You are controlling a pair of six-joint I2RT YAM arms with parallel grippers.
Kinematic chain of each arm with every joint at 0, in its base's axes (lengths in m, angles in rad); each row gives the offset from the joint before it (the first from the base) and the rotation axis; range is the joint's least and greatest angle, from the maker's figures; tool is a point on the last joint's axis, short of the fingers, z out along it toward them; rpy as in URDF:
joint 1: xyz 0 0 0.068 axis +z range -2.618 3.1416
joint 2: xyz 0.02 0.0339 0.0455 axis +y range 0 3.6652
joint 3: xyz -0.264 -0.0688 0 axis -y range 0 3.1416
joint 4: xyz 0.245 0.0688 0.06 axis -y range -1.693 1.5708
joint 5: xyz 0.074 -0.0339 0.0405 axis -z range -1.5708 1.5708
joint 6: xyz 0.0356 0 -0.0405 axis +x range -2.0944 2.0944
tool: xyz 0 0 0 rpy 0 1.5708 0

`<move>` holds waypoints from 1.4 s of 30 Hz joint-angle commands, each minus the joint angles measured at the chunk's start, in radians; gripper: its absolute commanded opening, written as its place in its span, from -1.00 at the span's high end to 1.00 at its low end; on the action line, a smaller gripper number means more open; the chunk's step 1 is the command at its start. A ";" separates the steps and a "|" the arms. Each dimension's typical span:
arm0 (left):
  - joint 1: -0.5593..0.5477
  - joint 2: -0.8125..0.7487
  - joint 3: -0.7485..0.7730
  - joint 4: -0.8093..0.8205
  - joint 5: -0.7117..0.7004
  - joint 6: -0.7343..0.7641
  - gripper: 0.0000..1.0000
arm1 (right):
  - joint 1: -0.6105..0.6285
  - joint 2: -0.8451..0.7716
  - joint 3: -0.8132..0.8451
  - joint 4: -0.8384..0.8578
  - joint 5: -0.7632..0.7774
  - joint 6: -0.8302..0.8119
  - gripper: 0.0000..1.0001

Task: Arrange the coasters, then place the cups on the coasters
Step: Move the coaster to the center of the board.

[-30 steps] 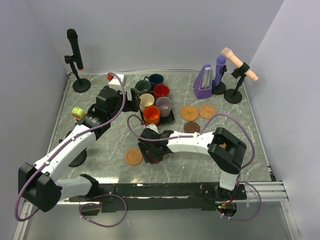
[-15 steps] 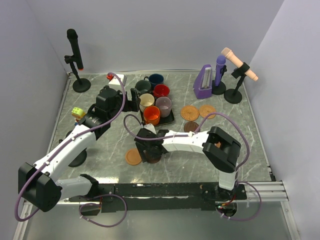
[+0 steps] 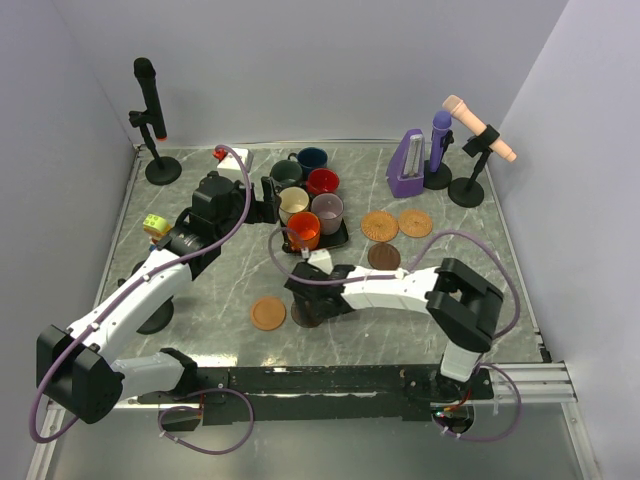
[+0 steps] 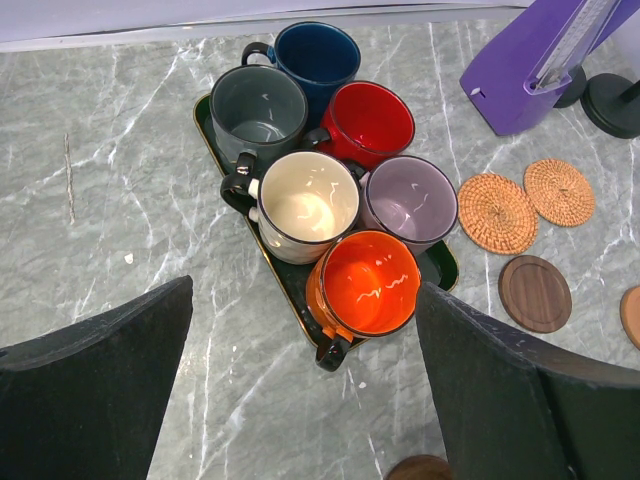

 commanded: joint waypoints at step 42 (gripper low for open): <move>-0.001 -0.007 0.008 0.027 0.001 -0.013 -0.93 | -0.316 -0.248 -0.271 -0.088 0.040 -0.038 -0.95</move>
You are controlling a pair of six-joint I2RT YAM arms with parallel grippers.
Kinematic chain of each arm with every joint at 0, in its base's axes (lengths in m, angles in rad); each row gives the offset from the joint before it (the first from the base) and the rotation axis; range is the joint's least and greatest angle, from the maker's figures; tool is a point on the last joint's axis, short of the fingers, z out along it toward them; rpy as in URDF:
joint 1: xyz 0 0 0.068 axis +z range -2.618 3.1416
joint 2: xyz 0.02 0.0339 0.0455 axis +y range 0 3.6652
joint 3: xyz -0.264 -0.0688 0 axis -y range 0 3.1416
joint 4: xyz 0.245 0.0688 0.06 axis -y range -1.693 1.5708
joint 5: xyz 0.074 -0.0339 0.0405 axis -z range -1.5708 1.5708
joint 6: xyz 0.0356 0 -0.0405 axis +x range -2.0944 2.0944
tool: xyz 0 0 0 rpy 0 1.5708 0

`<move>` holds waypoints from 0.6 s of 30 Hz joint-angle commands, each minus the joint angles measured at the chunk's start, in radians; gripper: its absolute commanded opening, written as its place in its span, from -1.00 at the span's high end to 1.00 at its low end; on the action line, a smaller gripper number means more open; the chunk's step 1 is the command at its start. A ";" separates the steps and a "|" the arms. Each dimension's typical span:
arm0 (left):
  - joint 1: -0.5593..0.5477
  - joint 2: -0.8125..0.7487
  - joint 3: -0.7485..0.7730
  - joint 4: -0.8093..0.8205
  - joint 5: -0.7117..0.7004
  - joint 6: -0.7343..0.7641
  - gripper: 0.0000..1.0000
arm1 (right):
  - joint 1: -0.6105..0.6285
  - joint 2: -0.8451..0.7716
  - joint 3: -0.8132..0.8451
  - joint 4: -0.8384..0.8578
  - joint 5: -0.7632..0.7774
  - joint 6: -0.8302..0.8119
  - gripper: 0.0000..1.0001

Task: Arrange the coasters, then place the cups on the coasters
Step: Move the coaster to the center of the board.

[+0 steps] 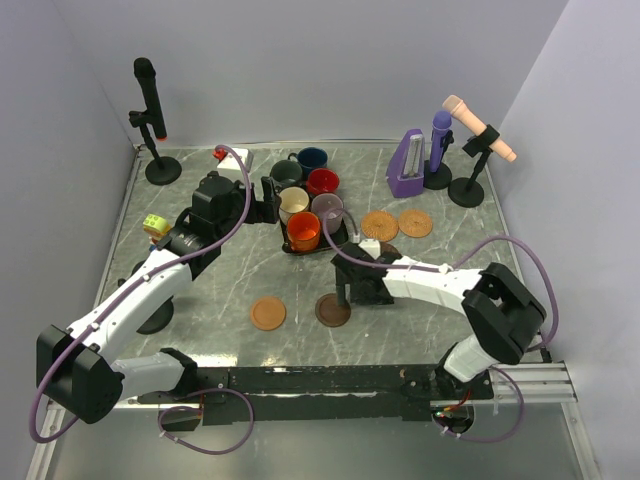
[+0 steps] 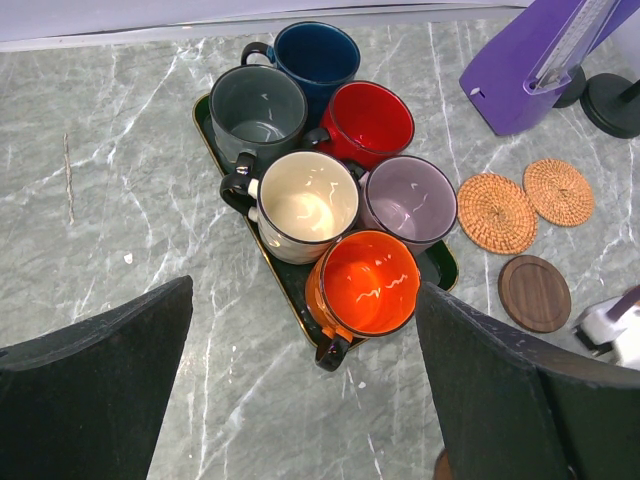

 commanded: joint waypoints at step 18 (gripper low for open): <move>-0.001 -0.003 0.006 0.027 -0.002 -0.010 -0.93 | -0.274 -0.317 -0.108 -0.129 0.052 -0.117 -0.99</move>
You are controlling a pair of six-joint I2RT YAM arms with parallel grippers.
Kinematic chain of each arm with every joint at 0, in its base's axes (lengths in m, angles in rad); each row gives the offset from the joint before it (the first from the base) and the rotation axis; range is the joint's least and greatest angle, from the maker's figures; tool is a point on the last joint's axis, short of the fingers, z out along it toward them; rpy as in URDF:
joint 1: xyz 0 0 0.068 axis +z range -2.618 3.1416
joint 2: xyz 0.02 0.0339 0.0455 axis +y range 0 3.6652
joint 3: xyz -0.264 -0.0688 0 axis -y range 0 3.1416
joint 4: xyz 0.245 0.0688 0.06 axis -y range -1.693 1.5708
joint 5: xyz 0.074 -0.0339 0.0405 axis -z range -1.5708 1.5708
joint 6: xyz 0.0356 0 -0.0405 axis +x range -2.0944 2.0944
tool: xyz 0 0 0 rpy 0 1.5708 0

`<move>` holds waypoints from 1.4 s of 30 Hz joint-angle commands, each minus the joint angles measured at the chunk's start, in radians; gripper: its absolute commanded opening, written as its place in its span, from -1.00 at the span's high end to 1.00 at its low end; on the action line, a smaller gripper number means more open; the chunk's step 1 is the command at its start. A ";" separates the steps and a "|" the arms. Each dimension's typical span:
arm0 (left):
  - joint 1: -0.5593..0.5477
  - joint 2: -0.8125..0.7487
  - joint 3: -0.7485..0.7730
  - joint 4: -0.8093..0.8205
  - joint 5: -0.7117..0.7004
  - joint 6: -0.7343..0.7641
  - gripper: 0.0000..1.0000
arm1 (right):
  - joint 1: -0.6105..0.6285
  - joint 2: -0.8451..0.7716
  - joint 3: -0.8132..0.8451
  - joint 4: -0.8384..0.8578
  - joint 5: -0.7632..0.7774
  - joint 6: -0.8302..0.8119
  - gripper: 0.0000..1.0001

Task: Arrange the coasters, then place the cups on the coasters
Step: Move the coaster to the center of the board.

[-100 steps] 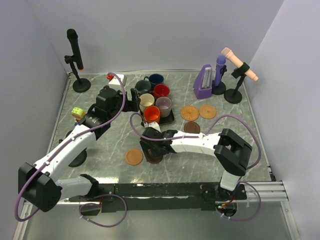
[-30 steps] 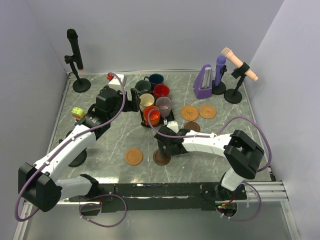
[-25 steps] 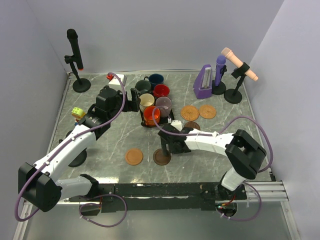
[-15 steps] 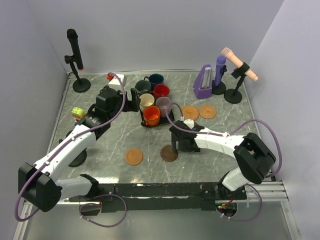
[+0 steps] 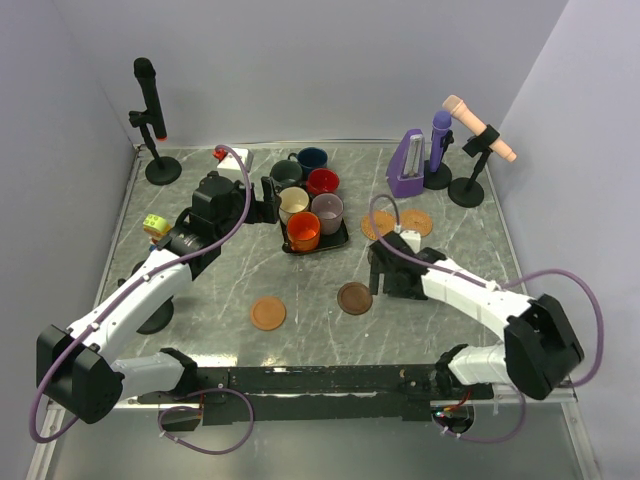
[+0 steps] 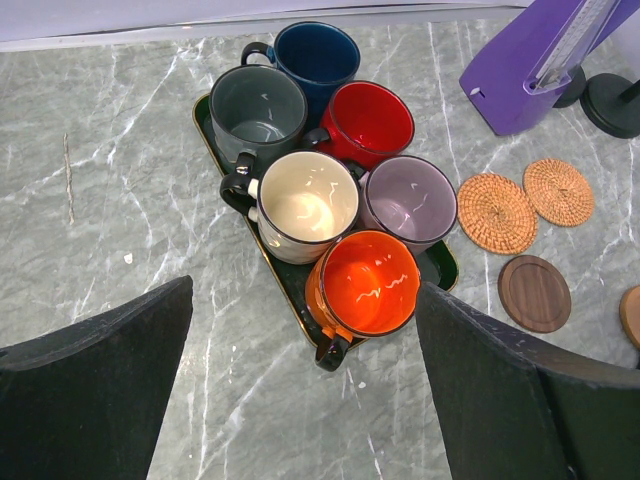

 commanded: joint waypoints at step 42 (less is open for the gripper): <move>-0.001 0.009 0.014 0.024 0.013 -0.015 -0.93 | -0.750 0.239 0.087 0.235 -0.317 -0.381 -0.95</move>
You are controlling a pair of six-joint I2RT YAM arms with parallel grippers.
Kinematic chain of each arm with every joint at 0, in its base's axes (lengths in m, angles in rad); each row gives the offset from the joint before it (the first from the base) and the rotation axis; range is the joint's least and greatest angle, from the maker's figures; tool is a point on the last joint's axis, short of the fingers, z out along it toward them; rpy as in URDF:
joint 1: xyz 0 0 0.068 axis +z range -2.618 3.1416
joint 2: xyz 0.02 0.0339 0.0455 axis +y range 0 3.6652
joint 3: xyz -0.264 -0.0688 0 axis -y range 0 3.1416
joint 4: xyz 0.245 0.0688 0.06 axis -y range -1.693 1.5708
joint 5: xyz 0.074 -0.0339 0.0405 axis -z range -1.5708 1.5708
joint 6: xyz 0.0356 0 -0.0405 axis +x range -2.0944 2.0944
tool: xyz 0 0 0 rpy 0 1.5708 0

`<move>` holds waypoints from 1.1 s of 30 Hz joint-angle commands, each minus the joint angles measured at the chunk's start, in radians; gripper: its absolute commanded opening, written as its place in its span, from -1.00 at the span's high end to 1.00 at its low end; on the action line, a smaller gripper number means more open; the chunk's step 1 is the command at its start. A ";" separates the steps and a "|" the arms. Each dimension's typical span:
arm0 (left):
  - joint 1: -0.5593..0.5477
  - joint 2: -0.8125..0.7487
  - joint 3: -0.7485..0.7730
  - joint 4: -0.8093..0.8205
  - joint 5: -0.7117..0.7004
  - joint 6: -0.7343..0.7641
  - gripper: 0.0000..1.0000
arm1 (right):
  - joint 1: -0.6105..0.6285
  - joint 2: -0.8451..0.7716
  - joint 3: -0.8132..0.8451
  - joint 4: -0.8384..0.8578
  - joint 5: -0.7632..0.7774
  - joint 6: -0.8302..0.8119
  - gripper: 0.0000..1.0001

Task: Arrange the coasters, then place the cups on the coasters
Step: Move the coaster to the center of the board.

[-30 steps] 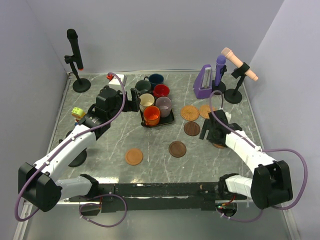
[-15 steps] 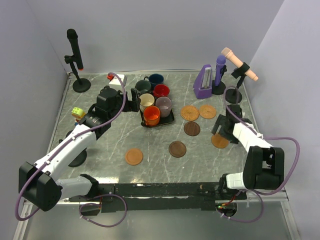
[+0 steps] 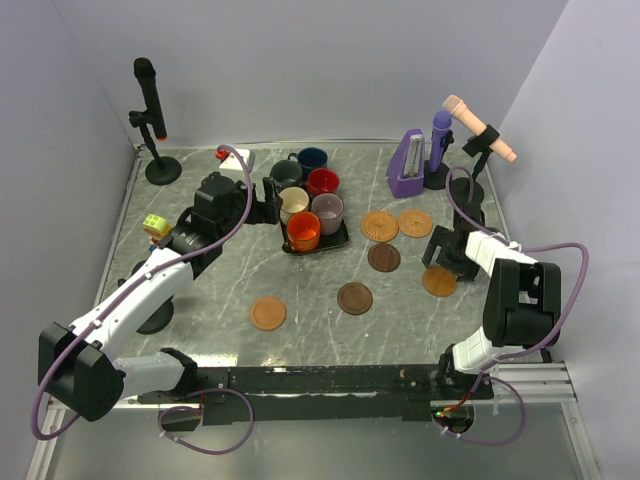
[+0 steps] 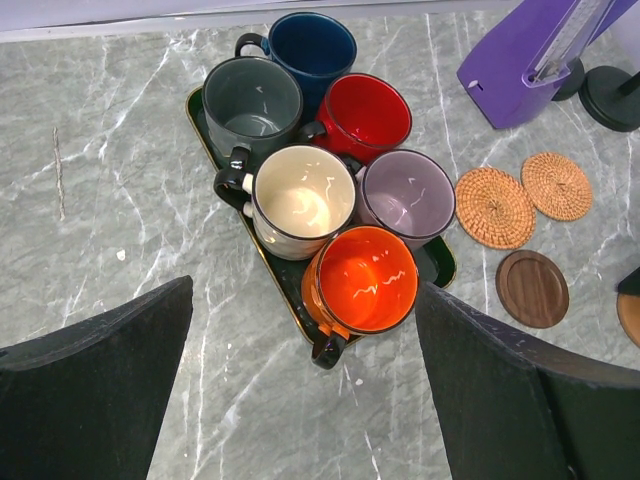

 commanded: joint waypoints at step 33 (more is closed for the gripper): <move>-0.003 -0.013 0.012 0.023 0.014 -0.018 -0.93 | 0.249 0.018 -0.018 -0.171 -0.035 0.063 -0.64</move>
